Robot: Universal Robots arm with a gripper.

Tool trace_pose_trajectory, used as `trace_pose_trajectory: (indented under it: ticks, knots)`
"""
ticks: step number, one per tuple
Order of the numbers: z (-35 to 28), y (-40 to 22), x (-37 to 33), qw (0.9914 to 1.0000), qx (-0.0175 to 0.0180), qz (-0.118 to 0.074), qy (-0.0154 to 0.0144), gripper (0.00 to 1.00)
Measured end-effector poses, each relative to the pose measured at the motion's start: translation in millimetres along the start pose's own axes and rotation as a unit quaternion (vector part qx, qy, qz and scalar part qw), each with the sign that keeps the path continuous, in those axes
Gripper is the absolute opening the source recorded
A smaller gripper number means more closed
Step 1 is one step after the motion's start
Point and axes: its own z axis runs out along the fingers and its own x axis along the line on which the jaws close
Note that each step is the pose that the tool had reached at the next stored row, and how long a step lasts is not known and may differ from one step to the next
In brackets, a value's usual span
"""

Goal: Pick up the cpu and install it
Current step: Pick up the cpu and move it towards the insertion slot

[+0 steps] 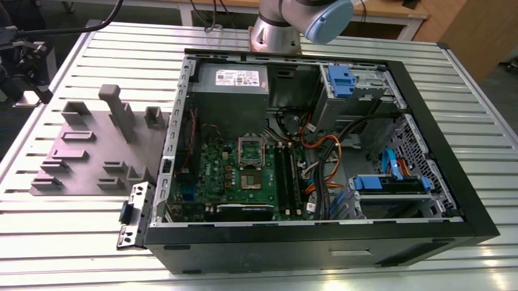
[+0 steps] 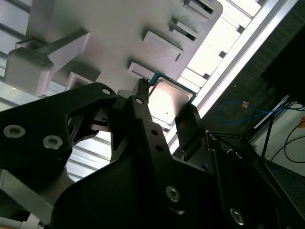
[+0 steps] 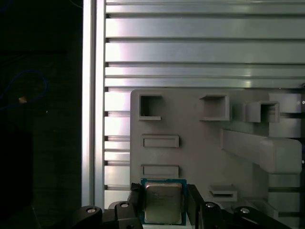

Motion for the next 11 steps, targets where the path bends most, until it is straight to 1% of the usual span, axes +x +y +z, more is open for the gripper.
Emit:
trace_pose_trajectory:
  ticks: [6,11]
  knots:
    - [-0.1,0.0,-1.2,1.0,0.0,0.0,0.0001,0.47]
    - [-0.2,0.1,-5.5,1.0,0.0,0.0,0.0,0.47]
